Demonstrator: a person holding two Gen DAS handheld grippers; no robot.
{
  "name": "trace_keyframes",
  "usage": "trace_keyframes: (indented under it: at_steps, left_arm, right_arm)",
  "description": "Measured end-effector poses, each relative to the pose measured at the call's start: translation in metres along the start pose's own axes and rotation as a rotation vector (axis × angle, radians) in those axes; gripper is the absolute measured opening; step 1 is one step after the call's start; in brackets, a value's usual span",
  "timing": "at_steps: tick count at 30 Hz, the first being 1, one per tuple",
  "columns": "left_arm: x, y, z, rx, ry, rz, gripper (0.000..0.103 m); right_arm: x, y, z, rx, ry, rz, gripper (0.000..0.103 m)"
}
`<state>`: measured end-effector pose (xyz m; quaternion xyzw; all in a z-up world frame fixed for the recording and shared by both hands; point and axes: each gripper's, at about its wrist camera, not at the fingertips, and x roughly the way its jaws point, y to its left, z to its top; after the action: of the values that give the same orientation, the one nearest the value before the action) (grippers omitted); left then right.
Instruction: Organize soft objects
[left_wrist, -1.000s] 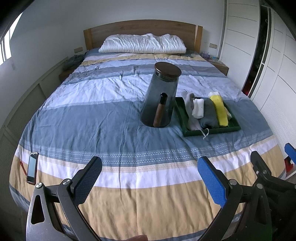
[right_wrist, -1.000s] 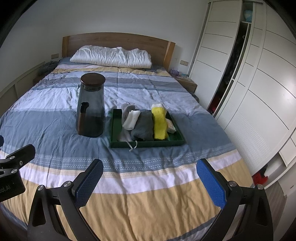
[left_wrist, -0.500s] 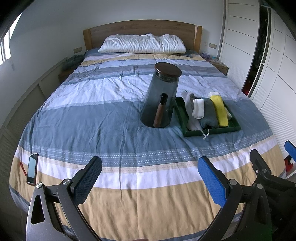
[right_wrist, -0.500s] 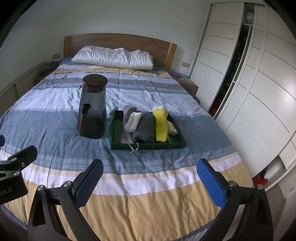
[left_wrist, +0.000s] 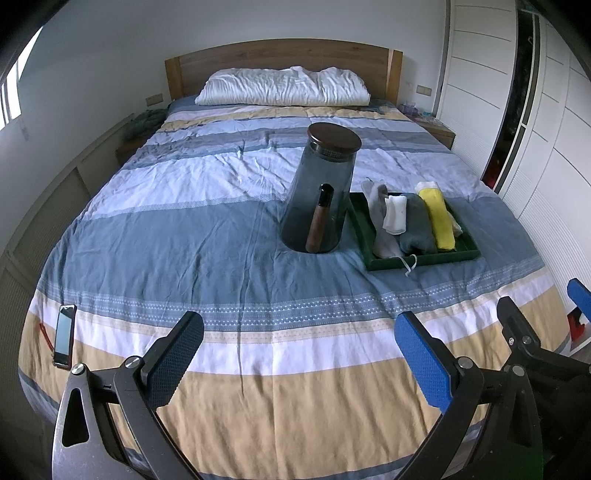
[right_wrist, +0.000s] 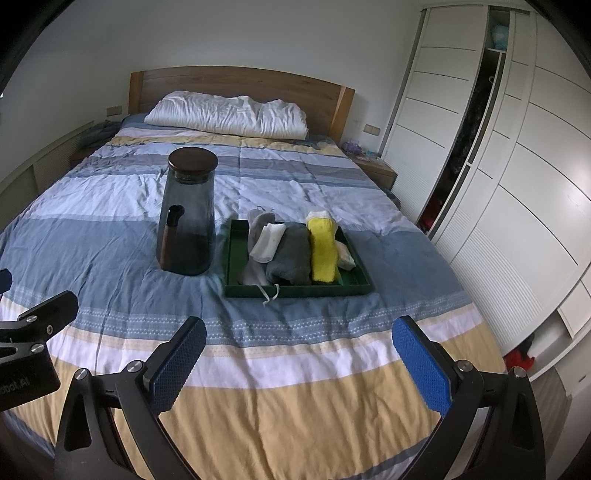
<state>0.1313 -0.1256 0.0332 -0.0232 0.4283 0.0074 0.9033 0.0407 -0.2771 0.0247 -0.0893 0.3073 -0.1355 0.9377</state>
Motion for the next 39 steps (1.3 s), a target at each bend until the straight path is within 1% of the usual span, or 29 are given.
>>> trace_keyframes:
  at_steps: [15,39]
  left_arm:
    - [-0.004,-0.0005,-0.0022,0.019,-0.024,-0.005,0.101]
    - [-0.0041,-0.0003,-0.0031,0.017,-0.022,-0.009,0.101]
  right_arm:
    - [-0.0035,-0.0006,-0.0014,0.003,-0.004,-0.004,0.103]
    - [-0.0062,0.0006,-0.0018,0.005,0.0,-0.004,0.103]
